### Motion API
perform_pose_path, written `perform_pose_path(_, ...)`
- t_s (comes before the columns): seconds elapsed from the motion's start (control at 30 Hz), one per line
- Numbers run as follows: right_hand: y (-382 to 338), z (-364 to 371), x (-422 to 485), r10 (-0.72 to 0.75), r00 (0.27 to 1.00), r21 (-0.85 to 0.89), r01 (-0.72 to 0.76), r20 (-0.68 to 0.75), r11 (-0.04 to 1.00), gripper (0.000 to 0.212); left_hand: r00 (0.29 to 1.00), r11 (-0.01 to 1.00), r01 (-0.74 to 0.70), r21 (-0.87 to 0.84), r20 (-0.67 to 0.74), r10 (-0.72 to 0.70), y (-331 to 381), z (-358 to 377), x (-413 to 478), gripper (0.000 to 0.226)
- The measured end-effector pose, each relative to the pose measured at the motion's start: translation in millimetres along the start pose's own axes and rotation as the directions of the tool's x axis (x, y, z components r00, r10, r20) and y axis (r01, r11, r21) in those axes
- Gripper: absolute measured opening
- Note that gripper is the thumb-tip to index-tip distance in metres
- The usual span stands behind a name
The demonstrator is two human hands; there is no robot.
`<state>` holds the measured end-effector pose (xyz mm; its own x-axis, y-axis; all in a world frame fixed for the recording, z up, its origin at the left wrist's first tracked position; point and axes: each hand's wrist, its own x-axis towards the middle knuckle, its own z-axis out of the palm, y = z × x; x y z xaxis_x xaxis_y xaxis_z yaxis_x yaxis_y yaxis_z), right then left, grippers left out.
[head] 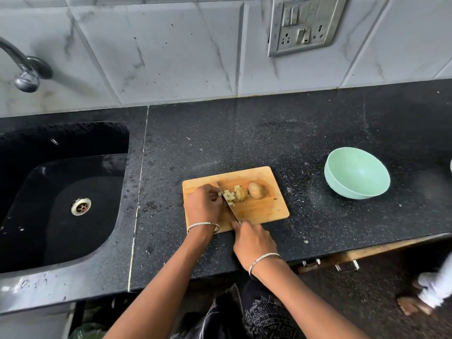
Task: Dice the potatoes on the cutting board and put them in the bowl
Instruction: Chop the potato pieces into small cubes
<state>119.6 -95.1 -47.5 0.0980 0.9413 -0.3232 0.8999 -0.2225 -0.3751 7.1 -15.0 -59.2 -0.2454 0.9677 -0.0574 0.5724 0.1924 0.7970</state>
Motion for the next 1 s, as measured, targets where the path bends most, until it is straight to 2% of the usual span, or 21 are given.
perform_pose_path(0.13,13.7,-9.6,-4.0,0.017,0.999,0.111,-0.021,0.040,0.994,0.049,1.000,1.000,-0.001,0.017,0.019,0.001,0.7,-4.9,4.5,0.011)
perform_pose_path(0.3,12.6,-25.6,-2.4,0.012,0.999,0.151,-0.004,-0.052,0.989,0.045,0.996,0.994,-0.065,0.091,0.072,0.058,-0.6,-12.7,6.4,0.015)
perform_pose_path(0.4,13.6,-29.3,0.6,0.039,0.998,0.121,-0.032,-0.055,0.992,0.047,0.978,0.970,-0.179,0.164,0.138,0.157,2.5,-11.9,7.7,0.021)
perform_pose_path(0.47,15.5,-26.9,1.3,0.047,0.998,0.096,-0.043,-0.044,0.994,0.047,0.949,0.920,-0.294,0.258,0.196,0.248,3.6,-7.3,10.2,0.026)
perform_pose_path(0.53,17.5,-22.4,1.3,0.058,0.998,0.083,-0.056,-0.028,0.995,0.047,0.931,0.883,-0.344,0.319,0.237,0.278,4.8,-2.7,12.0,0.026)
perform_pose_path(0.73,22.1,-17.9,-1.2,0.047,0.999,0.112,-0.045,-0.020,0.993,0.046,0.934,0.853,-0.349,0.388,0.223,0.280,6.3,2.5,18.8,0.019)
perform_pose_path(1.0,27.3,-22.4,-2.9,0.007,0.999,0.062,-0.005,-0.034,0.998,0.045,0.941,0.848,-0.331,0.413,0.213,0.263,-0.3,-0.2,25.8,0.012)
